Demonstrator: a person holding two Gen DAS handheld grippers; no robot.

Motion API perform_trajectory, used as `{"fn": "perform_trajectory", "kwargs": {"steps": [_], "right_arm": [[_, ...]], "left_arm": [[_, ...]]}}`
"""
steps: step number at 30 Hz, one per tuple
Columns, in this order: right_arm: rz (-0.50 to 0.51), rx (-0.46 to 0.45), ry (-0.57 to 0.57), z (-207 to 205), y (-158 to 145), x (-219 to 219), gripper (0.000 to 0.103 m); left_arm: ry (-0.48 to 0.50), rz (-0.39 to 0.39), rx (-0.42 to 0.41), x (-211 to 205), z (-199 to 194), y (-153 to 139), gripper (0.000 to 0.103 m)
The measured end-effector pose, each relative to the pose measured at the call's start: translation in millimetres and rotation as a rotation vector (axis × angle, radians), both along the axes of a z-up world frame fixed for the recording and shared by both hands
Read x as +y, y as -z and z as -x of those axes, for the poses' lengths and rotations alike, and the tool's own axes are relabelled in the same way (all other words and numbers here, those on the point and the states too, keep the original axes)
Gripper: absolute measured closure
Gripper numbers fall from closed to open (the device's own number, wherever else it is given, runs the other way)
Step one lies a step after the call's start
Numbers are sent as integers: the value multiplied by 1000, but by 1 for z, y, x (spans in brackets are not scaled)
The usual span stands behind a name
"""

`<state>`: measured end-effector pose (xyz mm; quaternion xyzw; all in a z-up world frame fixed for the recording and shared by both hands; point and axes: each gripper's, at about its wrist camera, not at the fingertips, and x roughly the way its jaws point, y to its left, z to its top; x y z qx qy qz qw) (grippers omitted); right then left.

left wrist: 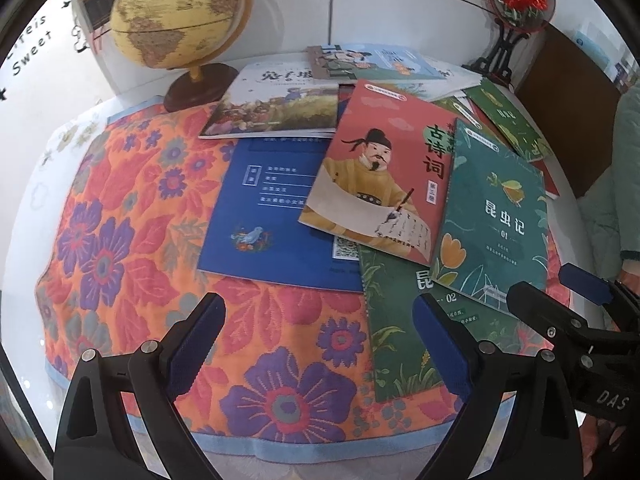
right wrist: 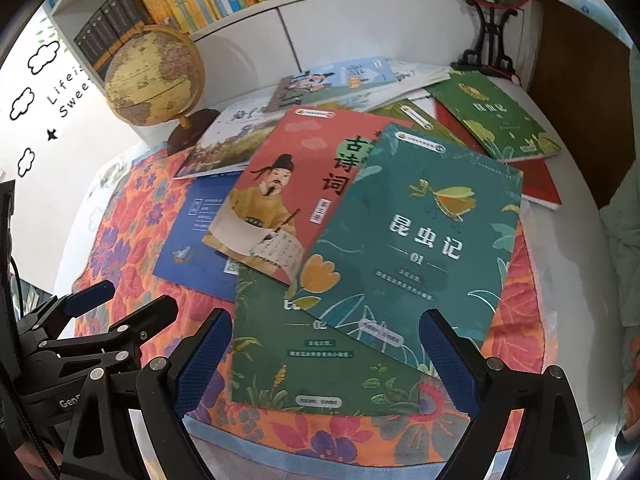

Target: Organize books

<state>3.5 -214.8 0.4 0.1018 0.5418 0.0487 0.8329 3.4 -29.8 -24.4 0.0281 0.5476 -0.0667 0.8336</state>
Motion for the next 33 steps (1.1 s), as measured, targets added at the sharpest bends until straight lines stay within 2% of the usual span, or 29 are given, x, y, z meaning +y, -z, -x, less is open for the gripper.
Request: {"fn": "perform_trajectory", "kwargs": {"steps": [8,14,19,21,24,26,29,31,33], "right_arm": [[-9,91,93,-14,35,-41,8],[-33,124,221,-20,54,-90,8],[-107,151,282,-25,74,-124,8],[-138,171,276,-30,83,-131,6],[-145,155,250,-36,80,-129,5],[-139,151,246,-38,80,-126,5],[-197,149,185,-40,79,-112,3],[-142,161,152,-42,79,-100,2],[-97,158,125,-40,80,-93,2]], "left_arm": [[149,-68,42,-44,-18,31,9],[287,-14,19,-81,-33,38,9],[328,2,75,-106,-53,58,8],[341,0,89,-113,-58,67,8],[392,-30,65,-124,-57,66,8],[428,-13,72,-133,-56,65,8],[519,46,111,-147,-45,62,7],[534,-23,93,-156,-39,62,6],[534,-20,91,-155,-38,62,6]]}}
